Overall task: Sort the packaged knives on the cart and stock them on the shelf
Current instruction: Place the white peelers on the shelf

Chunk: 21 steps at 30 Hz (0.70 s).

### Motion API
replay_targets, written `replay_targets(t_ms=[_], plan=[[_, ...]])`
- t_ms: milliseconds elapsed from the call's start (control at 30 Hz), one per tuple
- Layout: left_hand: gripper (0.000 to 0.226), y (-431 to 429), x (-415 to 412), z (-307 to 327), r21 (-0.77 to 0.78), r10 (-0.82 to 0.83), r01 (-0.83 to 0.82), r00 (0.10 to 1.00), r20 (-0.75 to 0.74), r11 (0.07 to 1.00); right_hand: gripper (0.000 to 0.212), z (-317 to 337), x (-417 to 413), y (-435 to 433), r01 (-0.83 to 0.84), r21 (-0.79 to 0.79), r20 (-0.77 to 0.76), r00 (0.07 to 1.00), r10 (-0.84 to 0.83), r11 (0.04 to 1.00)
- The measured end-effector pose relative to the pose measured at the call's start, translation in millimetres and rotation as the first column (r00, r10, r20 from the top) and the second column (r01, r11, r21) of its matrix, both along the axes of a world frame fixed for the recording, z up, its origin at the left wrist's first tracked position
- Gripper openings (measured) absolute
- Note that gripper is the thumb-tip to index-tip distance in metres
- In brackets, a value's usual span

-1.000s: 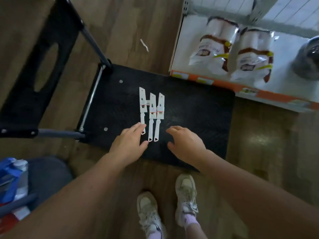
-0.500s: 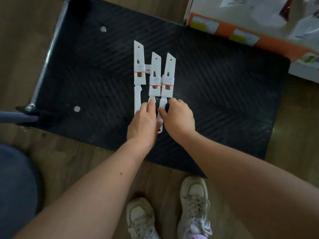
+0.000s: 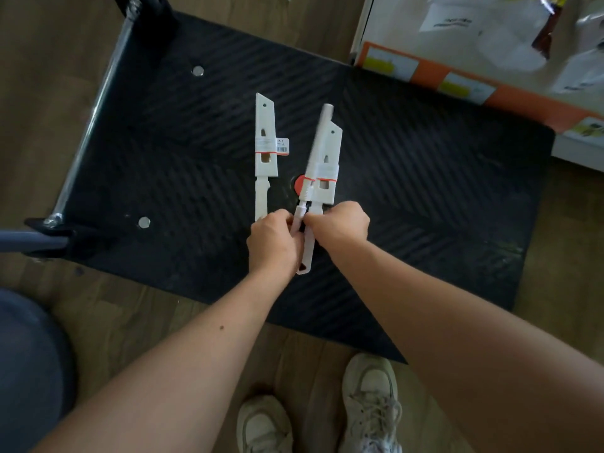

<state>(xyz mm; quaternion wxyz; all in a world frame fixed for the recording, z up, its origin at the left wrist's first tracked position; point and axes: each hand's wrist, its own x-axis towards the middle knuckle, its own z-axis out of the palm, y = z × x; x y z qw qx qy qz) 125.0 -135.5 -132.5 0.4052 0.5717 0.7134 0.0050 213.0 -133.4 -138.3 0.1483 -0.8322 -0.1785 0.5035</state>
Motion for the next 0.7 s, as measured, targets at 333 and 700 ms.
replay_targets(t_ms=[333,700], plan=[[0.016,-21.5,-3.8,41.4,-0.102,0.121,-0.112,0.988,0.092,0.989,0.011,35.0,13.9,-20.1,0.044,0.008,0.032,0.999,-0.044,0.999],[0.026,-31.8,-34.7,30.1,-0.008,0.121,-0.121,0.99,0.07,0.993,0.03,18.9,-14.7,-33.6,-0.016,0.025,0.045,0.999,0.015,1.0]])
